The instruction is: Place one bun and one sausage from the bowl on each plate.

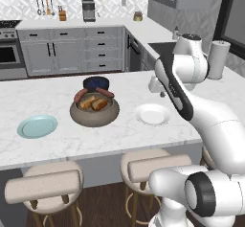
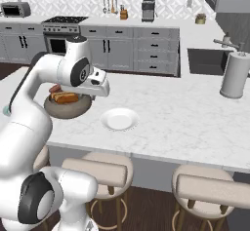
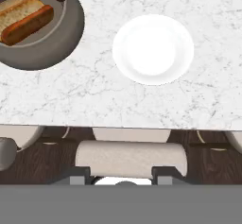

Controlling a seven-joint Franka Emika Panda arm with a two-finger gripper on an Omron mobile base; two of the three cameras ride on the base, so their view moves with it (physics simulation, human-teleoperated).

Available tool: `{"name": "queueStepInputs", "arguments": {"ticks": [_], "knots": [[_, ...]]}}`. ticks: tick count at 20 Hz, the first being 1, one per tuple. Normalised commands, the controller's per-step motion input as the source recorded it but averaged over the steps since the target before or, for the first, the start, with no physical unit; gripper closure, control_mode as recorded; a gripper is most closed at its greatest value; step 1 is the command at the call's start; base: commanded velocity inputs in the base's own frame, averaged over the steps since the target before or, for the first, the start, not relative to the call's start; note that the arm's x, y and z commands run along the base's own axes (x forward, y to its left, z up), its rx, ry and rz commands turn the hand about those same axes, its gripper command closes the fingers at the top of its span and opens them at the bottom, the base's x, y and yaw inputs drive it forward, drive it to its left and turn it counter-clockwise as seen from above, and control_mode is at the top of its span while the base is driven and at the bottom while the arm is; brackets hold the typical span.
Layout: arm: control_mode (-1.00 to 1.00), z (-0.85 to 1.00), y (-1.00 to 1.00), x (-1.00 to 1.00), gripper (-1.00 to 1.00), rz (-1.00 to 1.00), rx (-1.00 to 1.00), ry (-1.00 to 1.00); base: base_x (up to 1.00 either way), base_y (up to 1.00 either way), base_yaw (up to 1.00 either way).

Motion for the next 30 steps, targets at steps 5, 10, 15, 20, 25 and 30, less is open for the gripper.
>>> {"name": "queueStepInputs", "arguments": {"ticks": [5,10,15,20,25,30], "knots": [[-1.0,0.0,0.06,-0.16,-1.0,0.0,0.0,0.07,0.0,0.0,0.0],[-1.0,-0.16,0.91,-0.07,-1.0,-0.05,0.0,0.15,0.0,0.0,0.0],[-1.0,-0.02,0.86,0.39,-1.0,-0.22,0.04,0.08,0.0,0.0,0.0],[-1.0,-0.02,0.77,0.4,-1.0,-0.3,0.11,0.02,0.0,0.0,0.0],[-1.0,-0.06,0.52,0.18,-1.0,-0.32,0.14,0.0,0.0,0.0,0.0],[-1.0,-0.04,0.62,0.35,-1.0,-0.25,0.05,0.0,0.0,0.0,0.0]]}}
